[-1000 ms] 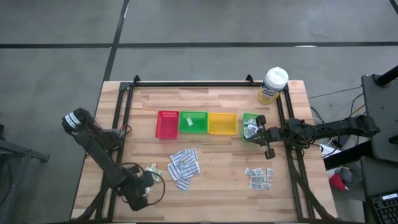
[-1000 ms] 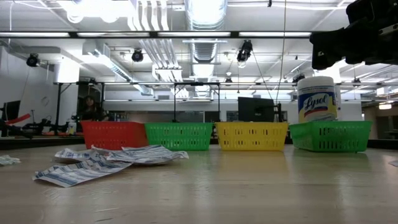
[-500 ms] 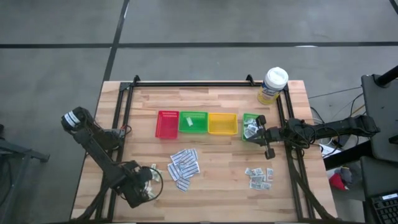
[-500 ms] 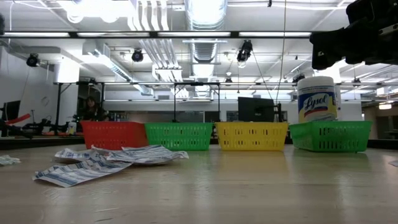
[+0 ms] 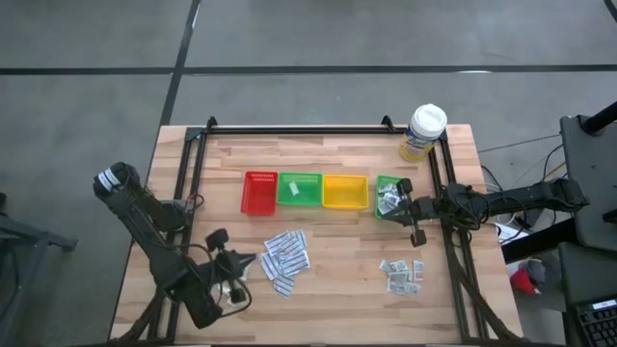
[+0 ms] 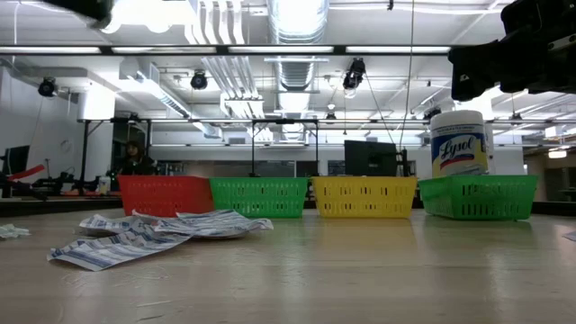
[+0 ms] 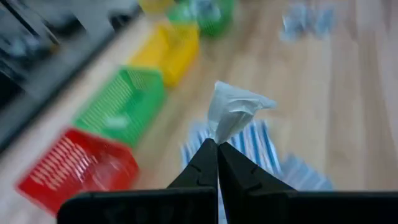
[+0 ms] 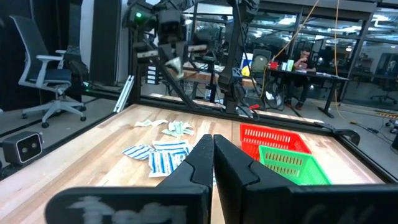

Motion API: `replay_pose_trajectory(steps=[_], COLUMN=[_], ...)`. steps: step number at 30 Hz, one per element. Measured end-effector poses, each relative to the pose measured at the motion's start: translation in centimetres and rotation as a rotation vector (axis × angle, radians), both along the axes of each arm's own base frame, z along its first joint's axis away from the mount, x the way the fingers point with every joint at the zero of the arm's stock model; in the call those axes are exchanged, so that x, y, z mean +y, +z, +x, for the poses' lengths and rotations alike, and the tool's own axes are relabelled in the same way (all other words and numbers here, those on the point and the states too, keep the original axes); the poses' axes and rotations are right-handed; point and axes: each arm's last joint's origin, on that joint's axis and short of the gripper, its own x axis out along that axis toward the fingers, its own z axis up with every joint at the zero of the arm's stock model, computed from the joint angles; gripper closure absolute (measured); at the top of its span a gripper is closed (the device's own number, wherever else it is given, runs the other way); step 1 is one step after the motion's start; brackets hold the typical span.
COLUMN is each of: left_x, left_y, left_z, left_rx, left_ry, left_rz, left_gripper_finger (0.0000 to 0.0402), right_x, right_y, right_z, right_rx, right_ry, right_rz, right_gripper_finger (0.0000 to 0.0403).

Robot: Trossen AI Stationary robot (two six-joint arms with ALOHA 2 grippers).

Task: Pick & Place First Aid Supplies
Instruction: Put the green bandage into the left green bin

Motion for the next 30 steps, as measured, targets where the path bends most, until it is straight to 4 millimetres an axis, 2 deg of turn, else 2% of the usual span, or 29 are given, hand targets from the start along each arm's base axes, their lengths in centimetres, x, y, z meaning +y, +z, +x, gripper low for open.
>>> replay_pose_trajectory(steps=[6,9,14,19,24,30], left_x=[1.2,2.3,4.8,8.3,11.8,14.6], left_y=[0.6,0.8,0.9,1.0,0.9,0.9], left_z=[1.2,2.3,4.9,7.6,8.9,9.7], left_rx=[-0.163,-0.162,0.024,0.196,0.293,0.397], left_ry=[0.119,0.167,0.131,0.077,0.117,0.109], left_rz=[0.100,0.147,0.256,0.308,0.352,0.431], left_gripper_finger=[0.0401,0.0401,0.0402,0.0402,0.0401,0.0401], right_x=[0.0,0.0,0.0,0.0,0.0,0.0], right_y=[0.0,0.0,0.0,0.0,0.0,-0.1], right_z=[0.0,0.0,0.0,0.0,0.0,0.0], right_rx=[0.000,0.000,0.000,0.000,0.000,0.013], right_ry=[0.000,0.000,0.000,0.000,0.000,-0.001], right_rz=[0.000,0.000,0.000,0.000,-0.001,-0.006], right_gripper_finger=[0.0394,0.0394,0.0394,0.0394,0.0394,0.0394])
